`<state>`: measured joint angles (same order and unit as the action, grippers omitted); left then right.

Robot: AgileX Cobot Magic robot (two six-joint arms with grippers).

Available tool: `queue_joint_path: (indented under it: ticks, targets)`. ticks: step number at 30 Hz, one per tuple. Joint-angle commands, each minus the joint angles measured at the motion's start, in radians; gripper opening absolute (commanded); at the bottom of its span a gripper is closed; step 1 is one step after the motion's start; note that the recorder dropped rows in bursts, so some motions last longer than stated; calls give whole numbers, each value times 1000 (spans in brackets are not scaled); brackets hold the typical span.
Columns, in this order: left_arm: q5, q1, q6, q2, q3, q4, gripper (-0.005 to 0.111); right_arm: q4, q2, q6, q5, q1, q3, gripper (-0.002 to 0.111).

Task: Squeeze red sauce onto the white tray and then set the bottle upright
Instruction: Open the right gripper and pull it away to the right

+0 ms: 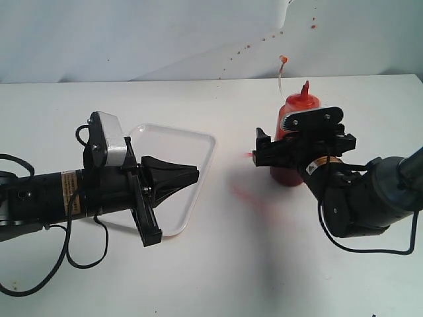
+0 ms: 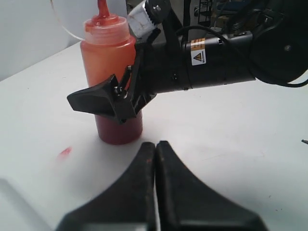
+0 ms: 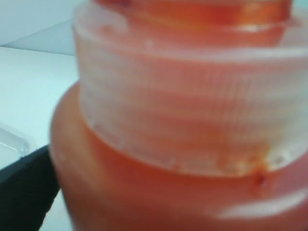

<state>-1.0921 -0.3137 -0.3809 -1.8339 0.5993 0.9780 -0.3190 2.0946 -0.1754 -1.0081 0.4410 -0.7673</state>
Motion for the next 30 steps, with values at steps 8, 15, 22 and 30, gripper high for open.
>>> queue_joint_path:
  ticks: [8,15,22,30]
  targets:
    - [-1,-5,-1,5,0,-3,1,5,-32,23,52,-1,41,105]
    - [-1,-5,-1,5,0,-3,1,5,-122,23,49,-1,150,105]
    - [-1,-5,-1,5,0,-3,1,34,-244,28,53,1,285,105]
    - [-1,-5,-1,5,0,-3,1,206,-571,24,53,39,505,105]
